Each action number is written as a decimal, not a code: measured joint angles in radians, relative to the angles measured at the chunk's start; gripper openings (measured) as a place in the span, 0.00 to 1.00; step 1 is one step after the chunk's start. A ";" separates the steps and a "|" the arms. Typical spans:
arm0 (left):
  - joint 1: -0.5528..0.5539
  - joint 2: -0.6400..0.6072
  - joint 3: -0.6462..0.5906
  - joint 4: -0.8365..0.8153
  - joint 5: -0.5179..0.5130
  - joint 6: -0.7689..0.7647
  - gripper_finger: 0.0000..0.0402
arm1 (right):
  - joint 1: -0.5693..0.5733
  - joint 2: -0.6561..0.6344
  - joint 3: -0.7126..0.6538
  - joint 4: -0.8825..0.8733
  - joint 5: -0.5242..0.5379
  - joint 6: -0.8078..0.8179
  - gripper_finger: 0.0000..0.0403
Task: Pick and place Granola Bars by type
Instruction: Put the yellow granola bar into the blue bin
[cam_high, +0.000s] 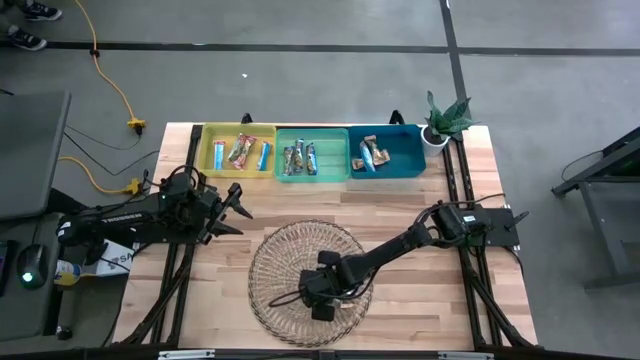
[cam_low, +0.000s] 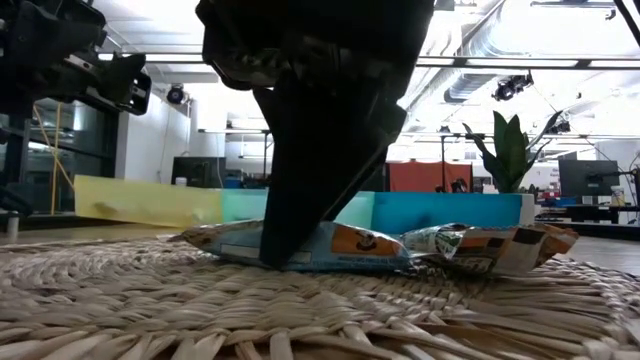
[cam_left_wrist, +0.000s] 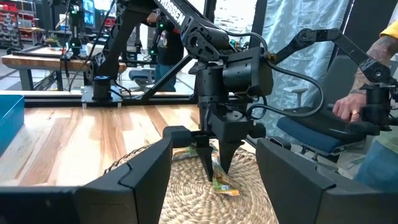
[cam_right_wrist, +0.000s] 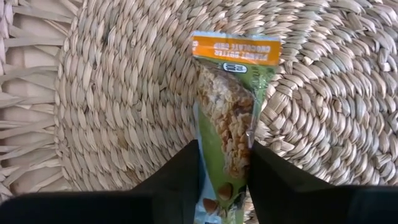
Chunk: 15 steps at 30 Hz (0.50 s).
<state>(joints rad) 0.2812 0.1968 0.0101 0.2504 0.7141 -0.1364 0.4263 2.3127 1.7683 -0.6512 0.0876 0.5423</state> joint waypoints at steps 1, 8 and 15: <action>0.000 0.000 0.000 0.000 0.000 0.000 0.57 | -0.001 0.000 0.000 0.001 -0.002 0.000 0.26; 0.000 0.000 0.000 0.000 0.000 0.000 0.57 | -0.001 -0.011 -0.003 0.000 0.009 0.000 0.19; 0.000 0.000 0.000 0.000 0.000 0.000 0.57 | -0.006 -0.050 -0.007 0.001 -0.010 -0.022 0.17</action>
<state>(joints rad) 0.2813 0.1970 0.0101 0.2504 0.7140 -0.1364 0.4200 2.2625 1.7609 -0.6506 0.0777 0.5205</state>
